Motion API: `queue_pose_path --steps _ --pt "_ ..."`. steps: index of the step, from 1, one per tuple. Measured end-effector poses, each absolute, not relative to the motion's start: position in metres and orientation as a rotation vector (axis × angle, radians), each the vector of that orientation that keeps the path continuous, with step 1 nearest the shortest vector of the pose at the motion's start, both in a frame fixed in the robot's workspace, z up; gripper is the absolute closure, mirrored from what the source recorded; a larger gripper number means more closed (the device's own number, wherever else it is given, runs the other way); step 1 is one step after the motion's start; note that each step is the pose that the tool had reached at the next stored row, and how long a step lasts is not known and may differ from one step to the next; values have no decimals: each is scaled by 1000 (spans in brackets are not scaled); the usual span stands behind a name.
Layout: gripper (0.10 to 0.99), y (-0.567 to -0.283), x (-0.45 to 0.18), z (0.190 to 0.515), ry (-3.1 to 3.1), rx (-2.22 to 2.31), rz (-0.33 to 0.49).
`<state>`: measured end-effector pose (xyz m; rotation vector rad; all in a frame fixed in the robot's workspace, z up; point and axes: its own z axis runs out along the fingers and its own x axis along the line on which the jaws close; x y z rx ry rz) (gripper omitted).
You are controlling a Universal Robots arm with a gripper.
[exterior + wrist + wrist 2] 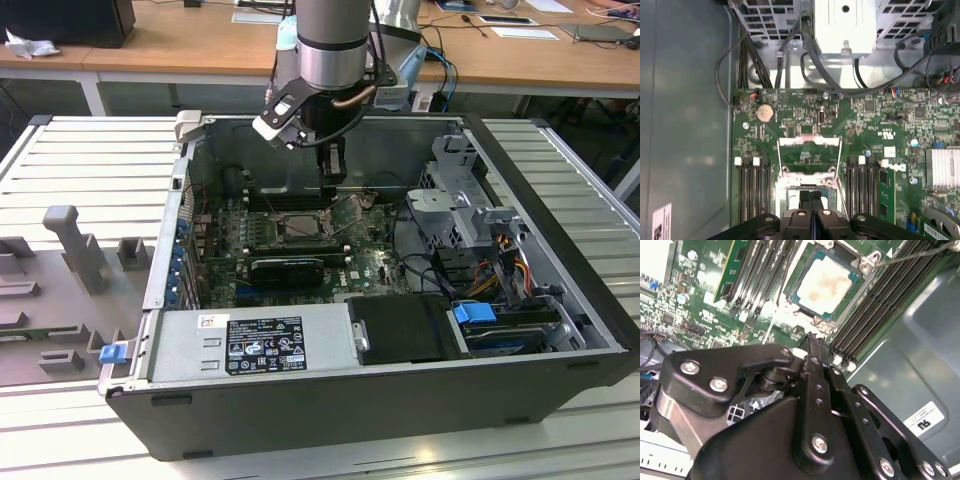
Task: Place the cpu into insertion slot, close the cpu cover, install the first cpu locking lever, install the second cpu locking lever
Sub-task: 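Close the cpu cover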
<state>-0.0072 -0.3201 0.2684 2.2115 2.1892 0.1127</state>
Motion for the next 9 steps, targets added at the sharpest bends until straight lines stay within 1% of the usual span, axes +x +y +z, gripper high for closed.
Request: queue_pose_path --steps 9 --pt "980 -320 13 268 2192 2214 107"
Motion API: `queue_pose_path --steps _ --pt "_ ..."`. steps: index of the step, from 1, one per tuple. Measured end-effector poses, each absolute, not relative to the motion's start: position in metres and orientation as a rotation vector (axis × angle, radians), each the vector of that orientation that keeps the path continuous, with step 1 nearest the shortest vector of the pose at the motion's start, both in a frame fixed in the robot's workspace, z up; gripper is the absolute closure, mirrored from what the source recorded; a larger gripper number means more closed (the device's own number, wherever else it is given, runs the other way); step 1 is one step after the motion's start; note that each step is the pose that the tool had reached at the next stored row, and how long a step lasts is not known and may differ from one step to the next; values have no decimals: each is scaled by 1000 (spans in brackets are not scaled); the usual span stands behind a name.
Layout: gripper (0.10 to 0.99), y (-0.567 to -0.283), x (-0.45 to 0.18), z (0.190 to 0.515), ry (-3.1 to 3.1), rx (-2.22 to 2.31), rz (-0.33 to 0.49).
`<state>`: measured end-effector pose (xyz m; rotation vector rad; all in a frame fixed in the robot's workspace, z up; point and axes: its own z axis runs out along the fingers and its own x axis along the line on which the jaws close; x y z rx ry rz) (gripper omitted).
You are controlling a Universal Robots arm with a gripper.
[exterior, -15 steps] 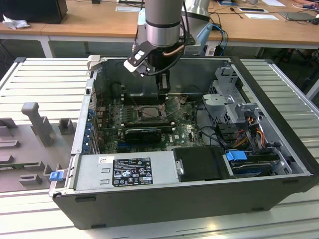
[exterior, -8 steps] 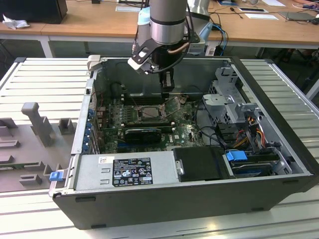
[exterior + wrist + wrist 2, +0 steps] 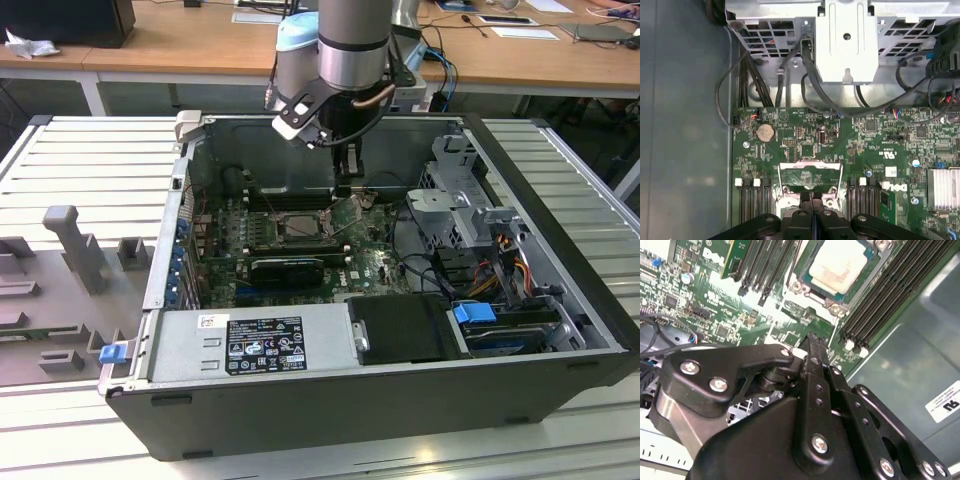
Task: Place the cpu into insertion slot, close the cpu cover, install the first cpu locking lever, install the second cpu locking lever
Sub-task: 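Close the cpu cover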
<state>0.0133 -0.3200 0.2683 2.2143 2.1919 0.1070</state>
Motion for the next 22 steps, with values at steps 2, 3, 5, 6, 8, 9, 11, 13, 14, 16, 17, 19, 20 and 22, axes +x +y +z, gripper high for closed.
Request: queue_pose_path --steps 2,3,5,6,8,9,11,13,14,16,17,19,20,22 --pt "980 -320 14 268 2192 2214 107" --pt "980 -320 15 268 2192 2214 107" --pt "980 -320 17 268 2192 2214 107" --pt "980 -320 17 267 2192 2214 107" --pt "980 -320 18 267 2192 2214 107" --pt "980 -320 18 266 2192 2214 107" --pt "980 -320 19 265 2192 2214 106" --pt "980 -320 21 264 2193 2215 105" --pt "980 -320 22 264 2193 2216 104" --pt "980 -320 27 261 2196 2218 98" --pt "980 -320 31 259 2197 2220 96" --pt "980 -320 38 258 2199 2221 93" --pt "980 -320 43 257 2200 2222 90" --pt "980 -320 49 256 2200 2223 88"
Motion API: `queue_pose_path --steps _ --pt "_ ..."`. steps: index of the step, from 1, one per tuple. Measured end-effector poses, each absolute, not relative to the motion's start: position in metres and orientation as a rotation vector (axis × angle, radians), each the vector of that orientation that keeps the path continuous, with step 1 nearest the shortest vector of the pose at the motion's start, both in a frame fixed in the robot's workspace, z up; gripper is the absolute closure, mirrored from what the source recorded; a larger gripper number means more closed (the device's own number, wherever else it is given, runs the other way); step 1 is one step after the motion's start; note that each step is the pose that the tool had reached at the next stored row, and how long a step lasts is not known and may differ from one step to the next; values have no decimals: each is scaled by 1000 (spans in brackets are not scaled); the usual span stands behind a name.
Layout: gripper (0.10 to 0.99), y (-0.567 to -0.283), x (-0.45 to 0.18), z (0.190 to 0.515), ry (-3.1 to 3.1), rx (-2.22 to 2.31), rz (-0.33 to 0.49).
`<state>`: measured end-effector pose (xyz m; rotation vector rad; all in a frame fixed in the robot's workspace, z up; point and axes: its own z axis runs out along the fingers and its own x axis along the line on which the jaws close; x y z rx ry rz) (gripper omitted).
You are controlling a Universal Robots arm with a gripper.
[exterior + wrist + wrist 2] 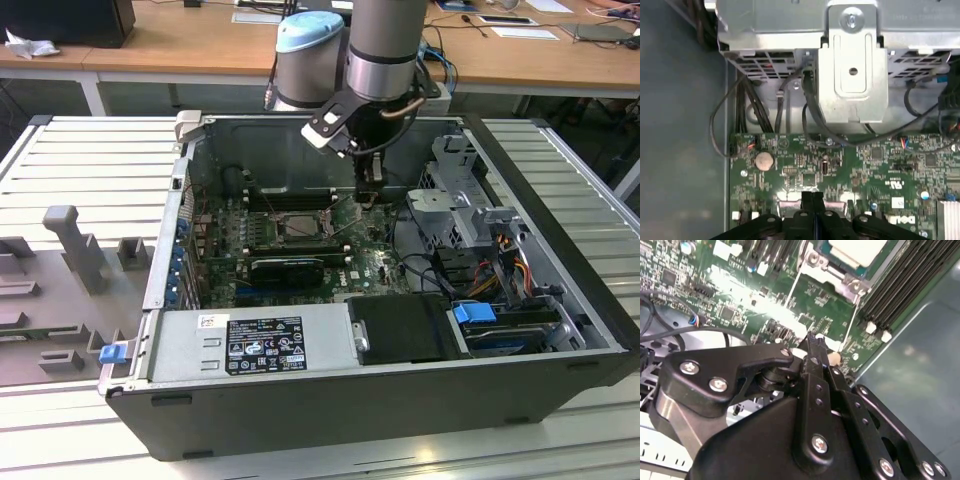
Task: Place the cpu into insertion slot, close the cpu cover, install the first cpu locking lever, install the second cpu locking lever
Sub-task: 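Close the cpu cover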
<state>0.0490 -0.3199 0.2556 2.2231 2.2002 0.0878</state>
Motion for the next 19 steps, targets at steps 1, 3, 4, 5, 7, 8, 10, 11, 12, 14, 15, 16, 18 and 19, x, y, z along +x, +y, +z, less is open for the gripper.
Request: queue_pose_path --steps 1,3,4,5,7,8,10,11,12,14,15,16,18,19 --pt "980 -320 51 255 2200 2223 87" --pt "980 -320 56 255 2201 2223 86" --pt "980 -320 59 254 2201 2224 85" --pt "980 -320 61 254 2201 2225 84" --pt "980 -320 64 253 2202 2225 83" --pt "980 -320 65 252 2202 2225 83" --pt "980 -320 68 248 2202 2225 82" --pt "980 -320 68 247 2203 2226 80" --pt "980 -320 68 246 2207 2230 70" --pt "980 -320 68 246 2215 2239 52" --pt "980 -320 68 246 2220 2244 42" --pt "980 -320 68 246 2224 2248 32" --pt "980 -320 64 246 2225 2249 30" --pt "980 -320 62 246 2225 2249 30"
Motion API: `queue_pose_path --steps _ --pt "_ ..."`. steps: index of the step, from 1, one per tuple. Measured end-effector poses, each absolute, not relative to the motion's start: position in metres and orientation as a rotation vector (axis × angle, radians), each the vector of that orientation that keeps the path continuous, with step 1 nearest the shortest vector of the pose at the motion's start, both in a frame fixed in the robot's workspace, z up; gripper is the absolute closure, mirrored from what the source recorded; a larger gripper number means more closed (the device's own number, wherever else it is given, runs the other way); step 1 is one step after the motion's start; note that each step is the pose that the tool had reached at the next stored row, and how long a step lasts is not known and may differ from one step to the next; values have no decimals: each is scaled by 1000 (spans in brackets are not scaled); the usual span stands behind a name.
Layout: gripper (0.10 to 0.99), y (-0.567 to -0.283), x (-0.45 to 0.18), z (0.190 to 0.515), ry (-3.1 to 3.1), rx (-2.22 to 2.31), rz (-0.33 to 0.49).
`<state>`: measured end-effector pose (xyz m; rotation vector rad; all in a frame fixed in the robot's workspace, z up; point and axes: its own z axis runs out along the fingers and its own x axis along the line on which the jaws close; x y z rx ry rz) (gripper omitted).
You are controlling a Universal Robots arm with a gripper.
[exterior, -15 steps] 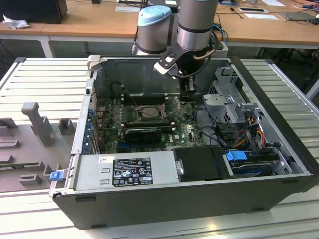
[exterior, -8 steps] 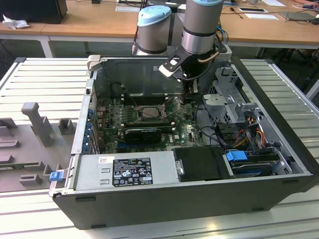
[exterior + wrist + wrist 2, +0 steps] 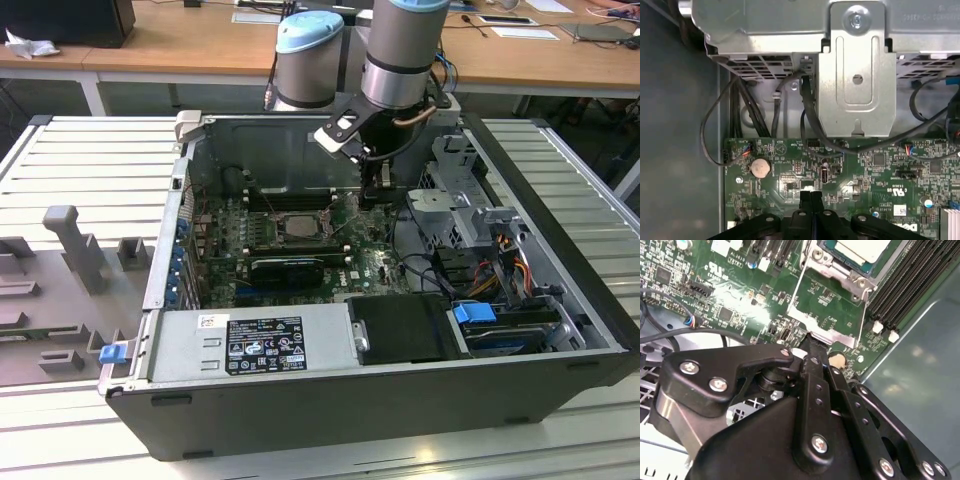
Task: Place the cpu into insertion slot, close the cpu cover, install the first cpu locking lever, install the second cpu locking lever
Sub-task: 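Close the cpu cover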
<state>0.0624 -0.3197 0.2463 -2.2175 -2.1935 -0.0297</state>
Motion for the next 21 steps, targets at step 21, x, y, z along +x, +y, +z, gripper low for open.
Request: queue_pose_path --steps 21 --pt "980 -320 44 246 -2194 -2217 -30"
